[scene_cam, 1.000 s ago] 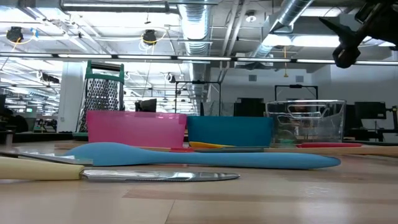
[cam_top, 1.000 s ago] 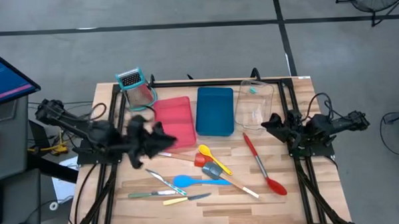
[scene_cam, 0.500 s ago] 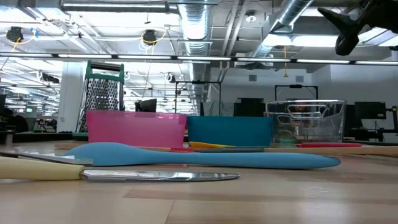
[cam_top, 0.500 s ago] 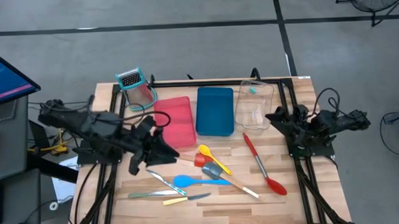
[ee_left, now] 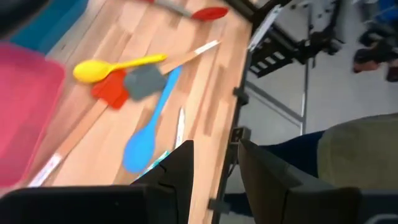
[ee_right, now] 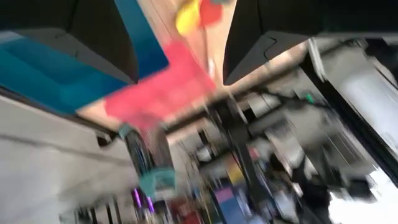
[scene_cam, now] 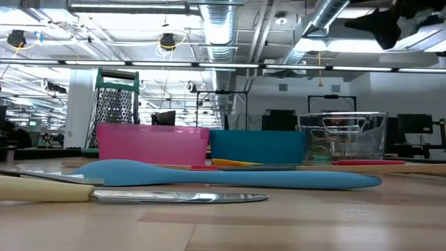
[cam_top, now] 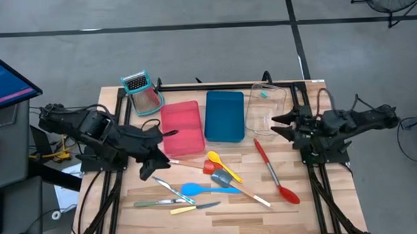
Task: Pick & Place Kitchen Items
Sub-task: Put the red serving spoon into the transparent bin
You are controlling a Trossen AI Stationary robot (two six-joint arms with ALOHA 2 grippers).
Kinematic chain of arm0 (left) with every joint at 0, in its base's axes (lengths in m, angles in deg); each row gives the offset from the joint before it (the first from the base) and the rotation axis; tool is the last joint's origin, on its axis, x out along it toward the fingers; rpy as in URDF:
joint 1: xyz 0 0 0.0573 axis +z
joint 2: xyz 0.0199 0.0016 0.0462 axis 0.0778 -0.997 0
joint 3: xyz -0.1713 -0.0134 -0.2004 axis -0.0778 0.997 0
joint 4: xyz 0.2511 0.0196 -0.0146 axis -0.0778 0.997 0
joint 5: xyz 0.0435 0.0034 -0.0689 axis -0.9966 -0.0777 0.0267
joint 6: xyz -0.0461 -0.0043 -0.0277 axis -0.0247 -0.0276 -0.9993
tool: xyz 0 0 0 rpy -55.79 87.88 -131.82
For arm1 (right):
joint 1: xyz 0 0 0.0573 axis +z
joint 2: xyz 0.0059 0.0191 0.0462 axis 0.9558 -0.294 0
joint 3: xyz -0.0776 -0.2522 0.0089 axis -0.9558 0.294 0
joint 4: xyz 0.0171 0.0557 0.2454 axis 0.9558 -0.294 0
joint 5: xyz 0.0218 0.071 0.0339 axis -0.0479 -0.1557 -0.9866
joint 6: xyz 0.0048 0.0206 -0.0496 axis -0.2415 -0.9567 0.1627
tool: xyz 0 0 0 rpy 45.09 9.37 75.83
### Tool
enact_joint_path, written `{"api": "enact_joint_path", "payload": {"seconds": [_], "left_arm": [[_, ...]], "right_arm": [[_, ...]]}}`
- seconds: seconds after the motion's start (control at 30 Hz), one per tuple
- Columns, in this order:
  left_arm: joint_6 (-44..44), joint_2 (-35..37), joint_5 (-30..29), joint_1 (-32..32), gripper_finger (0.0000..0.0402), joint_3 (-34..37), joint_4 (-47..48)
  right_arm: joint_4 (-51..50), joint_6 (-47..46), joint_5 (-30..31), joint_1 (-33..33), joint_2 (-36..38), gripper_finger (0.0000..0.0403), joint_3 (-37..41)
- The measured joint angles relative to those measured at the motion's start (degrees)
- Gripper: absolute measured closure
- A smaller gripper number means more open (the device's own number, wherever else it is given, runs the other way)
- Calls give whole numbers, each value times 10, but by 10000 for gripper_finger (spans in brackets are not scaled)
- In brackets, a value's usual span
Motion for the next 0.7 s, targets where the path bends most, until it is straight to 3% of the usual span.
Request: {"api": "enact_joint_path", "payload": {"seconds": [0.17,0.33,0.47,0.7], "left_arm": [[-6,0,-1,-3,290,0,23],[-6,0,-22,-2,290,0,34],[-6,0,-41,-2,290,0,35],[-4,1,-44,-5,281,27,36]], "right_arm": [[-235,-105,-3,10,-111,168,-115],[-440,-264,-51,19,-218,168,-186],[-505,-333,-104,29,-290,168,-193],[-514,-353,-140,63,-387,168,-193]]}}
